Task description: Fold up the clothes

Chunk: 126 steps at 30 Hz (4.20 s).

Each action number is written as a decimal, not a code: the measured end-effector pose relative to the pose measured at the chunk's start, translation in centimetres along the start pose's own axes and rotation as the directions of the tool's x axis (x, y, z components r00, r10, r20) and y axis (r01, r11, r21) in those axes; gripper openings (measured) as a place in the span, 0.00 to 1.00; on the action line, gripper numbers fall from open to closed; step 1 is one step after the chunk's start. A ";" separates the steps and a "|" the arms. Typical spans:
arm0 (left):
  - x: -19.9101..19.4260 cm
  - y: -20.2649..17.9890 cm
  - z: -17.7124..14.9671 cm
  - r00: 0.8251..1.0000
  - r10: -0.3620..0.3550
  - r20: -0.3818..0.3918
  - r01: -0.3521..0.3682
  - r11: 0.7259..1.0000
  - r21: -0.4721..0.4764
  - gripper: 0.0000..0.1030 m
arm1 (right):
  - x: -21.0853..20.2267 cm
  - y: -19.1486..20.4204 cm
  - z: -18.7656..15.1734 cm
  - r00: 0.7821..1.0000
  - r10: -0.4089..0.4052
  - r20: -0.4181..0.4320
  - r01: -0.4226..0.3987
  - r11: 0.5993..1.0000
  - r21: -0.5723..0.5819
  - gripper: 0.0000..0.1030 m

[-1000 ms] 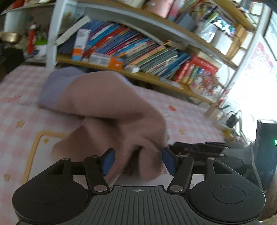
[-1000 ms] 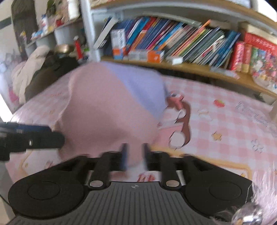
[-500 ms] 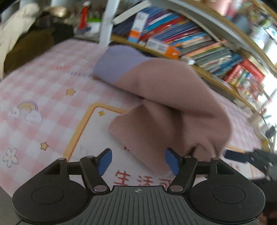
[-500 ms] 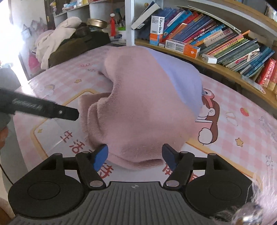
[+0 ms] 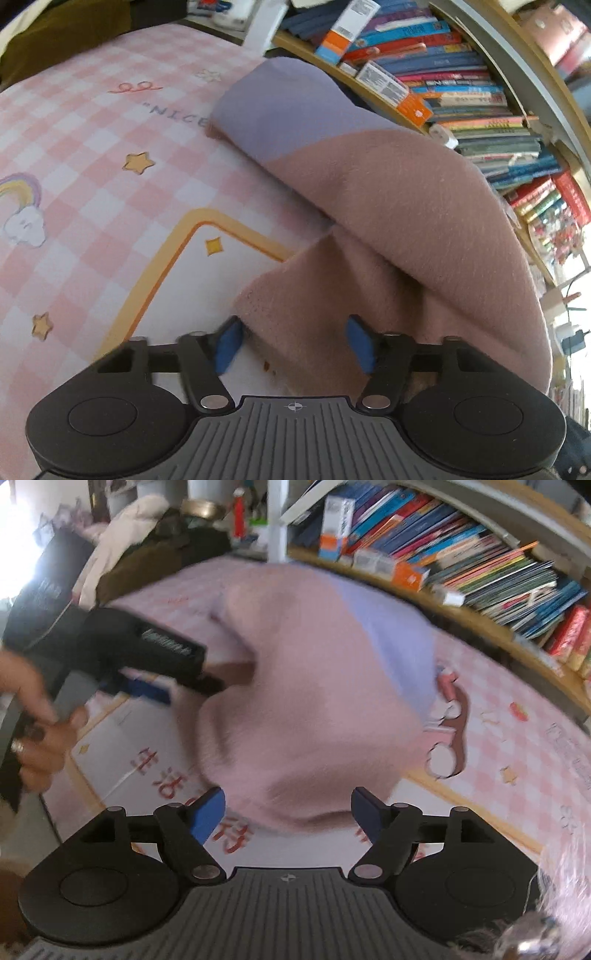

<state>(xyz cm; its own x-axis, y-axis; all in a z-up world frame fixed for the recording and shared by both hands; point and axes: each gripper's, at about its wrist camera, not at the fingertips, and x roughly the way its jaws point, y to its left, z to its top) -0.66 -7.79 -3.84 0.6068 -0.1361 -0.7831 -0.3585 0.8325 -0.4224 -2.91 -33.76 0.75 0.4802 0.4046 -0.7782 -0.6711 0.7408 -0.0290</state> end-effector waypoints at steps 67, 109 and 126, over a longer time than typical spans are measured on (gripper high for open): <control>-2.8 -9.6 -3.1 0.966 0.154 0.207 -0.243 0.812 0.530 0.64 | -1.6 -10.7 -3.9 0.999 0.035 0.027 -0.044 0.854 0.519 0.50; 1.7 1.5 4.3 0.991 0.125 0.044 -0.131 0.864 0.486 0.73 | 5.3 0.6 7.0 0.999 -0.027 -0.024 0.034 0.926 0.376 0.52; -0.6 1.6 3.5 0.999 -0.054 0.009 0.038 0.814 0.579 0.07 | 4.5 2.4 5.6 0.963 -0.267 -0.041 0.256 0.851 0.459 0.05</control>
<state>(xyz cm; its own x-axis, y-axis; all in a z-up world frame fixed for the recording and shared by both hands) 0.96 -4.51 -2.44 0.6316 -0.1755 -0.7552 0.1423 0.9837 -0.1096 0.75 -27.16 0.72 0.6188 0.1698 -0.7670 -0.1891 0.9798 0.0643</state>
